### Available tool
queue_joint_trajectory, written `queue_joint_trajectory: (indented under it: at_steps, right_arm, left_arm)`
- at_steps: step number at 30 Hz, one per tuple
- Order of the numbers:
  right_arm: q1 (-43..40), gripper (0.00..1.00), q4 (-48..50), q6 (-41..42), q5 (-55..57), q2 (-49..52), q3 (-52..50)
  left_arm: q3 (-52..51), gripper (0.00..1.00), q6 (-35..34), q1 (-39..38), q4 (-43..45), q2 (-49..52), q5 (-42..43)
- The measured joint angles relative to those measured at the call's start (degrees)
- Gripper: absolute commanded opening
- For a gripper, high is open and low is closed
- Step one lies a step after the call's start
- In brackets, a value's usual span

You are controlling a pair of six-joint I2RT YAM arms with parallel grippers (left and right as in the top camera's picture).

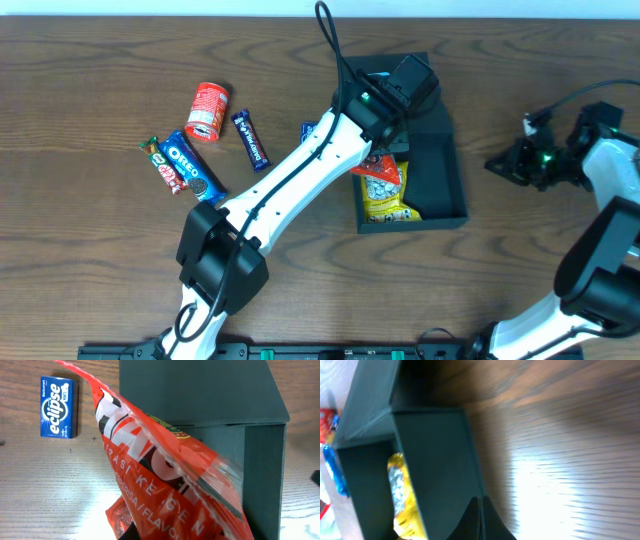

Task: Pack container
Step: 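Carry the red Hacks bag over the green box with the left gripper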

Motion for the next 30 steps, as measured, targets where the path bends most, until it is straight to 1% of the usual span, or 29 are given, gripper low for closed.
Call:
queue_joint_trajectory:
  at_steps: [5, 10, 17, 20, 26, 30]
  right_arm:
    - [5.7, 0.02, -0.8, -0.7, -0.4, 0.0, 0.0]
    - [10.9, 0.01, -0.5, -0.8, 2.6, 0.1, 0.0]
    - [11.5, 0.01, 0.0, -0.8, 4.3, 0.1, 0.0]
    - [11.9, 0.01, 1.9, -0.7, 4.5, 0.2, 0.0]
    - [16.0, 0.01, 4.5, 0.9, 4.9, 0.3, 0.0]
    - [17.1, 0.01, 4.7, 1.3, 5.0, 0.5, 0.0]
  left_arm:
    - [0.0, 0.06, 0.0, 0.9, 0.0, 0.0, 0.0]
    - [0.0, 0.06, 0.0, 3.2, -0.5, 0.0, 0.0]
    - [0.0, 0.06, 0.0, 4.2, -1.6, 0.0, 0.0]
    - [0.0, 0.06, 0.0, 4.2, -1.6, 0.0, 0.0]
    - [0.0, 0.06, 0.0, 4.2, -2.1, 0.0, 0.0]
    - [0.0, 0.06, 0.0, 4.2, -3.3, 0.0, -0.3]
